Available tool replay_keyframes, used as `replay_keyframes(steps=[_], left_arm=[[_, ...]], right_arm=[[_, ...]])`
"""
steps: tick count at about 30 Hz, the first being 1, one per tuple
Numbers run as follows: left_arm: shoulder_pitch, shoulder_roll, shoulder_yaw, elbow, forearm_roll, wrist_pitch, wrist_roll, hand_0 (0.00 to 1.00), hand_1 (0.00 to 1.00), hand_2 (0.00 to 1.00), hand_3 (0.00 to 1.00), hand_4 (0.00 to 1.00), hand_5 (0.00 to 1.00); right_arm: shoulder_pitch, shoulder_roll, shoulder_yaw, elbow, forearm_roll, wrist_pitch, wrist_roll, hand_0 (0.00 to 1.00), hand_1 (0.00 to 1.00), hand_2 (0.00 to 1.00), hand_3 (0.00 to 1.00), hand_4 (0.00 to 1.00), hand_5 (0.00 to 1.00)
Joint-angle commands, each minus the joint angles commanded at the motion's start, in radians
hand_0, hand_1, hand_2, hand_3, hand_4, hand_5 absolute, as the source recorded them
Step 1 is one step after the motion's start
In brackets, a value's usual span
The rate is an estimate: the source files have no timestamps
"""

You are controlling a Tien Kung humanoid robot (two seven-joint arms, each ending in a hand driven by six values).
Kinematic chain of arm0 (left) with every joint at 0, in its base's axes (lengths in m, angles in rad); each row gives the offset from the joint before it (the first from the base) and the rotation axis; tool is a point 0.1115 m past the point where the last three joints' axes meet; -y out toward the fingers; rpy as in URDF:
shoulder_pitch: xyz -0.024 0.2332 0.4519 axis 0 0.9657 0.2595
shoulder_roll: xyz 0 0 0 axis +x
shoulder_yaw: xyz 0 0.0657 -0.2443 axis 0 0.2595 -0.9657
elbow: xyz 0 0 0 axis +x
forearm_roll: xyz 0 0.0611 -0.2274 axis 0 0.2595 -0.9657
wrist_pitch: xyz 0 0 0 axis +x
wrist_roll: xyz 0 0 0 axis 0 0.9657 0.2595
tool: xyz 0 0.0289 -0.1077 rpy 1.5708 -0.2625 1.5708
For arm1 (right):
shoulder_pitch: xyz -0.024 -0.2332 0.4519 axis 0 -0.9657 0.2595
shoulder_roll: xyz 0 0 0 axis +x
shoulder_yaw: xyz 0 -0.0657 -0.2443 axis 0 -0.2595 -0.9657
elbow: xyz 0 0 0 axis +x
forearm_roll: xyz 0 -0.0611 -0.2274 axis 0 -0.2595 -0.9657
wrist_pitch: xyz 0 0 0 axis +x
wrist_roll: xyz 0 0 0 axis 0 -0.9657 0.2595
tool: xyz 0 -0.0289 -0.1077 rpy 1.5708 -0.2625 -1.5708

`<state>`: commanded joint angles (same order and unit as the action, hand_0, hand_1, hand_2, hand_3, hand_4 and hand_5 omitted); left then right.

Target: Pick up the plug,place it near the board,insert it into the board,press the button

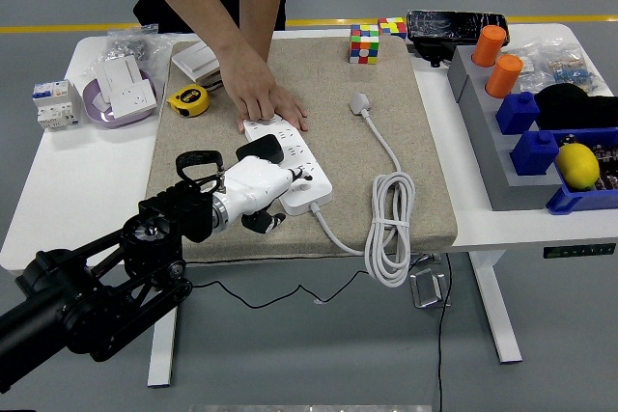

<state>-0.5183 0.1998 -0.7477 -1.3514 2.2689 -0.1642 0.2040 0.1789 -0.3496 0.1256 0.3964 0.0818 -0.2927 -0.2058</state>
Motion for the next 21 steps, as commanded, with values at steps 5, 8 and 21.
replay_keyframes(steps=[5,8,21], left_arm=[[0.008,0.002,-0.047,-0.078,-0.066,0.07,-0.019,0.142,0.04,0.16,0.855,0.63,0.002],[0.003,-0.01,-0.081,-0.088,-0.188,0.153,-0.066,0.323,0.406,0.463,0.624,0.851,0.175],[-0.058,-0.064,-0.202,0.124,-0.712,0.174,-0.144,0.957,0.995,0.971,0.986,0.998,0.54]], right_arm=[[-0.002,0.0,0.0,0.0,0.001,0.0,0.0,0.85,0.765,0.735,0.766,0.998,0.998],[-0.001,0.001,-0.001,0.0,0.001,0.0,0.0,0.85,0.765,0.735,0.766,0.998,0.998],[0.003,0.003,0.001,0.0,0.002,-0.001,-0.001,0.849,0.764,0.735,0.766,0.998,0.998]])
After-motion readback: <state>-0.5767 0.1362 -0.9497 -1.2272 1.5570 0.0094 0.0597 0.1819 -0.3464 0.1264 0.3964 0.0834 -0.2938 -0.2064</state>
